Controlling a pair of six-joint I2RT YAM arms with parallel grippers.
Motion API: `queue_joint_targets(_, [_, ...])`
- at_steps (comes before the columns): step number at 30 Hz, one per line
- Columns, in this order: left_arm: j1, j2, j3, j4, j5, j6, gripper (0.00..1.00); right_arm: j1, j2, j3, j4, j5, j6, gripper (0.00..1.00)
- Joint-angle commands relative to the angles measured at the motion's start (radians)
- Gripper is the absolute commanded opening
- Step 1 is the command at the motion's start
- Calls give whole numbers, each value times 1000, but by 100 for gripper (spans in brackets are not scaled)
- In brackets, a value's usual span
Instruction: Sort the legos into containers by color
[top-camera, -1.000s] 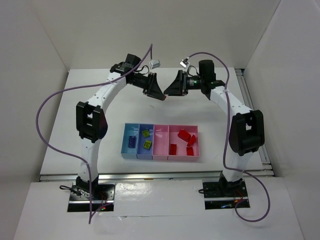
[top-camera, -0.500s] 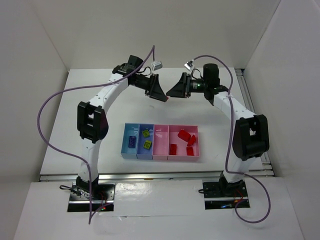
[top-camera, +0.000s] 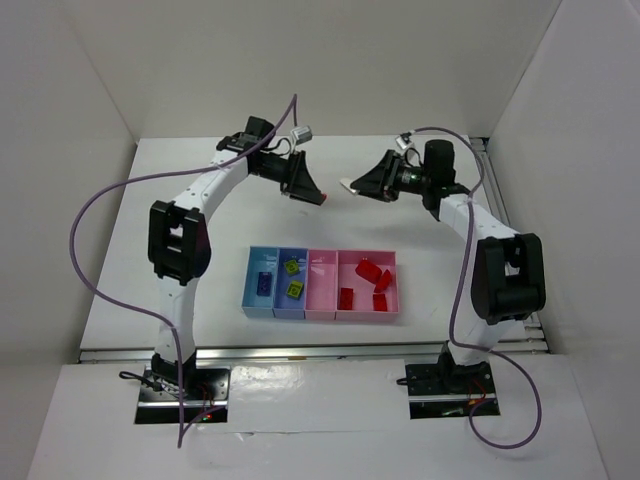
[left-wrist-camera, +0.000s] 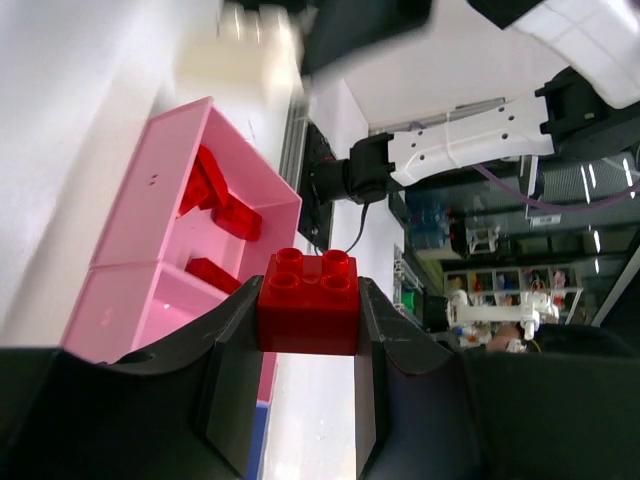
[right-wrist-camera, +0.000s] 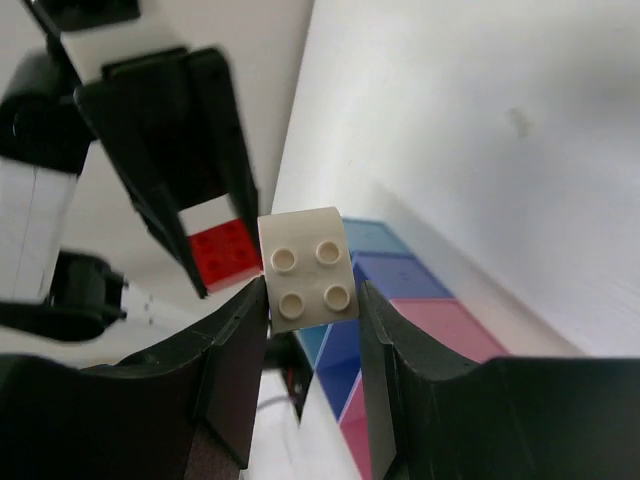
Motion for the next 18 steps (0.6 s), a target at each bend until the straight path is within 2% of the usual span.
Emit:
queue_joint_targets(1, [44, -77, -21, 8, 67, 15, 0, -49, -26, -35, 174, 111, 116, 6])
queue_joint_targets(4, [44, -88, -35, 18, 55, 15, 0, -49, 6, -35, 258, 140, 185, 6])
queue_joint_targets(7, [44, -97, -44, 18, -20, -12, 0, -49, 24, 3, 219, 149, 162, 6])
queue_joint_targets(10, [82, -97, -35, 51, -144, -110, 0, -13, 24, 55, 14, 210, 3, 6])
queue_joint_targets(11, [93, -97, -35, 60, -179, -136, 0, -3, 2, 64, -107, 239, -42, 6])
queue_joint_targets(12, [104, -88, -35, 61, -252, -187, 0, -3, -11, 64, -159, 300, -121, 6])
queue_joint_targets(15, [133, -88, -24, 44, -386, -253, 0, 43, -80, 55, -347, 419, -218, 6])
queue_joint_targets(16, [145, -88, -12, 30, -479, -280, 0, 58, -98, 42, -390, 501, -282, 6])
queue_joint_targets(18, [159, -88, 9, -2, -555, -308, 0, 125, -150, 41, -500, 571, -347, 6])
